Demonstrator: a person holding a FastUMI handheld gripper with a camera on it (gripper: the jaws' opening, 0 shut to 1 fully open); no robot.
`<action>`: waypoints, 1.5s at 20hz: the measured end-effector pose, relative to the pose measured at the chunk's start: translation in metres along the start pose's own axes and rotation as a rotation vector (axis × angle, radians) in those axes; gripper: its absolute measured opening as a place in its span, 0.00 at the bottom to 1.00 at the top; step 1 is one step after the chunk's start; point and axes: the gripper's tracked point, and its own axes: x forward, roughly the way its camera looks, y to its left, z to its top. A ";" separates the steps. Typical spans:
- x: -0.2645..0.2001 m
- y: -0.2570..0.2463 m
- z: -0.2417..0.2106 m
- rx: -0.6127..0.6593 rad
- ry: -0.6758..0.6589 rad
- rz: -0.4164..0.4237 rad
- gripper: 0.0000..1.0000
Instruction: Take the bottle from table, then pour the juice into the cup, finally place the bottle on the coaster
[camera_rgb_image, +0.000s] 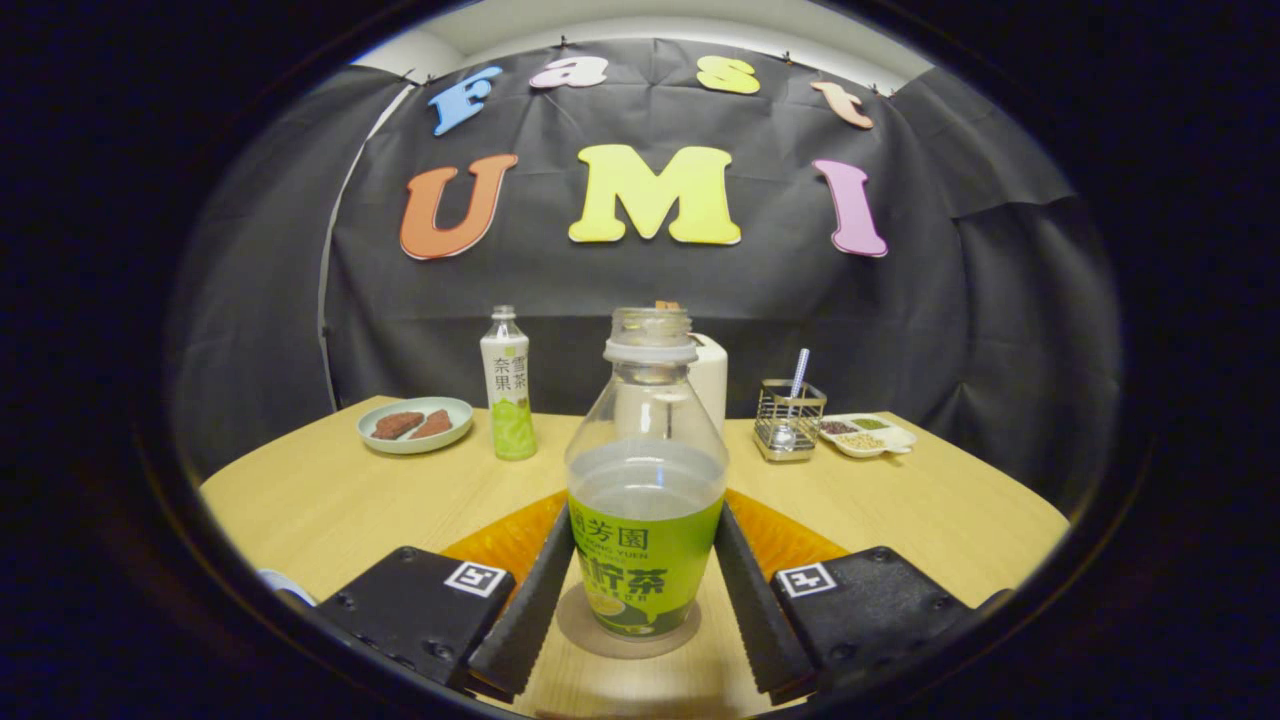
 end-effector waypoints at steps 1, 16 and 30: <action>-0.003 0.000 -0.002 0.010 0.005 -0.001 0.92; -0.173 0.030 0.031 -0.027 -0.110 0.037 1.00; -0.374 0.018 0.034 -0.012 -0.166 0.000 1.00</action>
